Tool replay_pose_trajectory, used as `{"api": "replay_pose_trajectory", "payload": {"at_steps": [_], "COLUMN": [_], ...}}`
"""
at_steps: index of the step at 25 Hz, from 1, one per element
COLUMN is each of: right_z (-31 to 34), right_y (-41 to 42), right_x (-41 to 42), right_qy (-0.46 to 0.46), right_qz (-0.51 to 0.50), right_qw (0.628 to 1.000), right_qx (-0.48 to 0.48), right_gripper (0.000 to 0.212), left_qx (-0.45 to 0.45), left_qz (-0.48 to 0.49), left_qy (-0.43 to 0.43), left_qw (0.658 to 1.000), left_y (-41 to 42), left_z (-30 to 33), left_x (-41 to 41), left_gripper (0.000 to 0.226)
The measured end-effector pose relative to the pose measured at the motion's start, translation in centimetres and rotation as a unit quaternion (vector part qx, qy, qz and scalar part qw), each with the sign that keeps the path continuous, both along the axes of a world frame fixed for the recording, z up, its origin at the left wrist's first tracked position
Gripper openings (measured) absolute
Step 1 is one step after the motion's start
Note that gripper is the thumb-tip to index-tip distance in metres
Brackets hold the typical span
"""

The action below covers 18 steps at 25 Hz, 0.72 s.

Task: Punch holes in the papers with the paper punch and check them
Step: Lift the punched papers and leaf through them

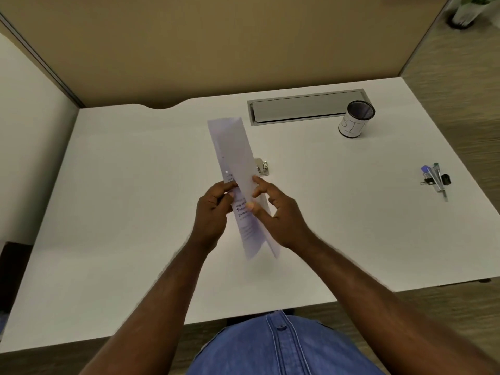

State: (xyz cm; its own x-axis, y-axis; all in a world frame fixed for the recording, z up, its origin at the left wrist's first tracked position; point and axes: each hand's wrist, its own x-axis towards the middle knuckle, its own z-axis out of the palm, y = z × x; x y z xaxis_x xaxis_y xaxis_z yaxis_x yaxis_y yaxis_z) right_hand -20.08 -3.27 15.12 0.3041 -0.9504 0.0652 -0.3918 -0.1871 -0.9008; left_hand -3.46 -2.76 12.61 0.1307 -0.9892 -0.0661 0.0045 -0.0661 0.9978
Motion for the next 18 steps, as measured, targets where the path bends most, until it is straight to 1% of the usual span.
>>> {"api": "replay_pose_trajectory", "payload": {"at_steps": [1, 4, 7, 9, 12, 14, 18], "right_z": [0.1, 0.2, 0.5, 0.5, 0.6, 0.8, 0.9], "right_y": [0.0, 0.0, 0.0, -0.1, -0.5, -0.6, -0.2], "right_x": [0.2, 0.3, 0.0, -0.3, -0.7, -0.7, -0.3], "right_qy": [0.016, 0.036, 0.026, 0.027, 0.043, 0.054, 0.040], "right_qz": [0.020, 0.061, 0.061, 0.051, 0.029, 0.035, 0.036], "right_qw": [1.000, 0.997, 0.997, 0.998, 0.999, 0.998, 0.998], "right_qx": [0.005, 0.026, 0.038, 0.021, -0.005, 0.006, 0.016], "right_gripper": [0.025, 0.046, 0.054, 0.056, 0.076, 0.091, 0.104], "left_qx": [0.007, 0.012, 0.010, 0.009, 0.012, 0.016, 0.008], "left_qz": [0.000, 0.001, 0.020, 0.033, 0.036, 0.025, 0.023], "left_qy": [0.020, 0.034, 0.051, 0.063, 0.073, 0.090, 0.103], "left_qw": [1.000, 0.999, 0.998, 0.997, 0.997, 0.995, 0.994], "left_y": [-0.1, -0.3, -0.3, -0.3, -0.3, -0.2, -0.1], "left_z": [0.2, 0.9, 1.3, 1.3, 1.4, 1.5, 1.9], "left_x": [-0.3, -0.5, -0.3, 0.0, 0.4, 0.4, 0.2], "left_gripper": [0.026, 0.024, 0.018, 0.015, 0.013, 0.012, 0.034]}}
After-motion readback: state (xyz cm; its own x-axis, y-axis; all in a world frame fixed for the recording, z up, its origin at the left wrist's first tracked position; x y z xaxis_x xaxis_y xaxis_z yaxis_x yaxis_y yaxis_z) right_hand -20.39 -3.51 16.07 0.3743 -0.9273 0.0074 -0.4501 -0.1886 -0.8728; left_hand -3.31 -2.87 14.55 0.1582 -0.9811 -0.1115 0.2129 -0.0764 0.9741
